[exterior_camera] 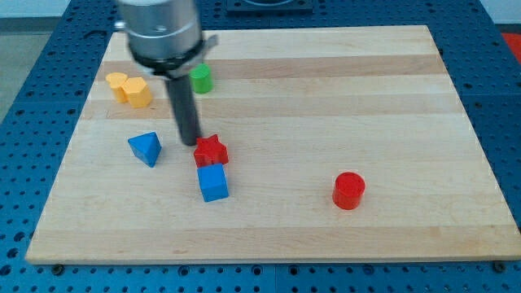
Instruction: Move the red star towards right side
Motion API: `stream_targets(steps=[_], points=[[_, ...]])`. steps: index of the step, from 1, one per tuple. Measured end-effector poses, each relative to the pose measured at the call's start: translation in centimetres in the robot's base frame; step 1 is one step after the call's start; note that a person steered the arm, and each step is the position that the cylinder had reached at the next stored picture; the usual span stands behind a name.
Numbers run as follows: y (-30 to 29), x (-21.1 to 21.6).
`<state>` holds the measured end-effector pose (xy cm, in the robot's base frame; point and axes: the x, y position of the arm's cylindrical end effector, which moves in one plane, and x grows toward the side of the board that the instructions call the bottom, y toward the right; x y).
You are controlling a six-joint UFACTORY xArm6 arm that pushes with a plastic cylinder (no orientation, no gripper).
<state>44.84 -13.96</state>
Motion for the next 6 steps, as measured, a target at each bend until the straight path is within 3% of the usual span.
stream_targets(steps=[1, 4, 6], points=[[-2.3, 1.5], [9.0, 0.6], [0.1, 2.0]])
